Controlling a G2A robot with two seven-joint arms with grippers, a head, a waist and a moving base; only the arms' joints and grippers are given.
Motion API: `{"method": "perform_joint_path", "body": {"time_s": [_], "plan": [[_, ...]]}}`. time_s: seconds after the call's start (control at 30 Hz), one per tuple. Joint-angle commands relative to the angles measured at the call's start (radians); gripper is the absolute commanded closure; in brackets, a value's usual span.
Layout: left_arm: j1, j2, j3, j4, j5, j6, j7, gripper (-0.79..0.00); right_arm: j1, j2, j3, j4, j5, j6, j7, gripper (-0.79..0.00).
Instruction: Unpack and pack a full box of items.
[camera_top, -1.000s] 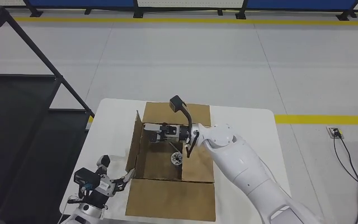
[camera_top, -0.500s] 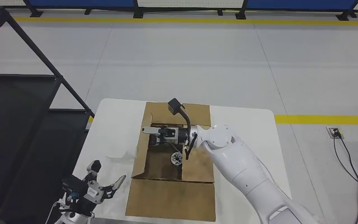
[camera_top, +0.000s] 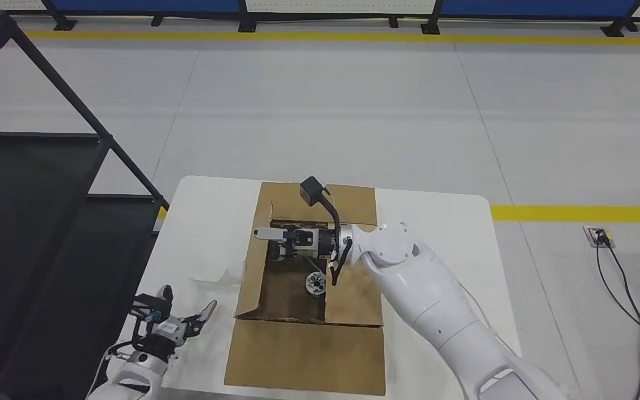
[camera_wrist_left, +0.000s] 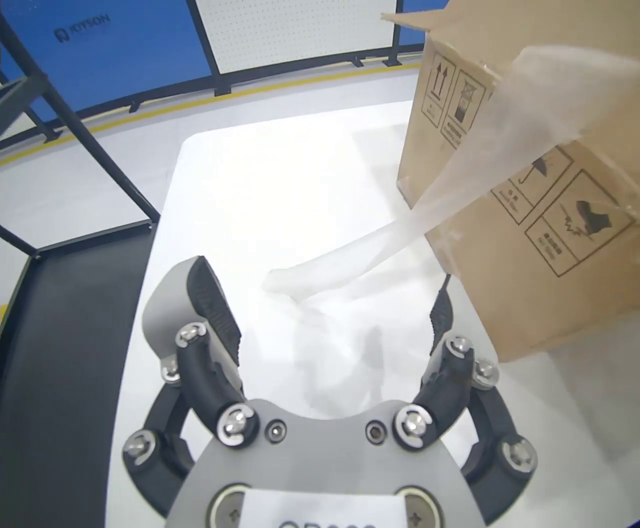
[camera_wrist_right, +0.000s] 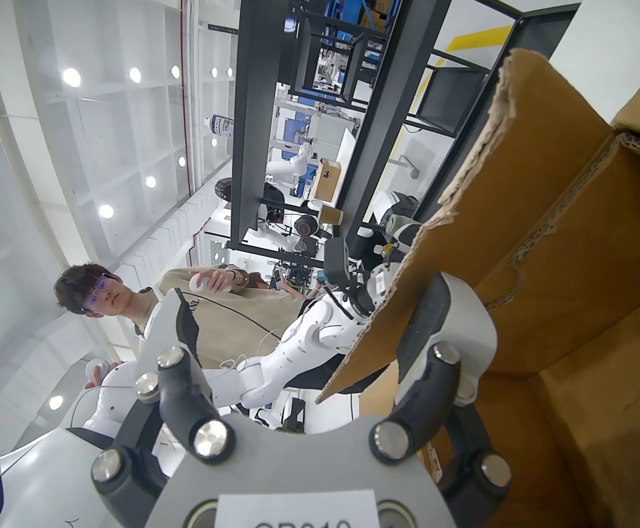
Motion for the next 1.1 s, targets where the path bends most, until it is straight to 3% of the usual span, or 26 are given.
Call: {"method": "perform_joint_path", "body": {"time_s": [0.0,0.17,0.3,0.53,0.73,1.07], "plan": [[-0.057,-0.003,0.038,0.050,0.026,0.004,-0.011,-0.785,-0.001,-0.001,0.001,0.000,-0.003,0.002,-0.001,-0.785],[-0.173,-0.015,0.099,0.163,0.007,0.002,-0.010,-0.785,-0.006,-0.002,0.005,-0.003,-0.010,0.004,-0.003,-0.785],[-0.208,-0.016,0.111,0.210,0.009,-0.005,0.007,-0.785,-0.010,-0.001,0.012,-0.006,-0.018,0.008,-0.007,-0.785],[-0.148,0.002,0.035,0.188,0.024,-0.050,0.042,-0.785,-0.019,0.001,0.022,-0.017,-0.029,0.015,-0.007,-0.785],[-0.099,0.012,-0.029,0.146,0.005,-0.036,0.042,-0.785,-0.016,-0.004,0.020,-0.006,-0.032,0.023,-0.003,-0.785],[-0.044,0.017,-0.056,0.082,0.000,-0.045,0.034,-0.785,-0.004,-0.015,0.018,0.024,-0.024,0.015,0.006,-0.785]]}}
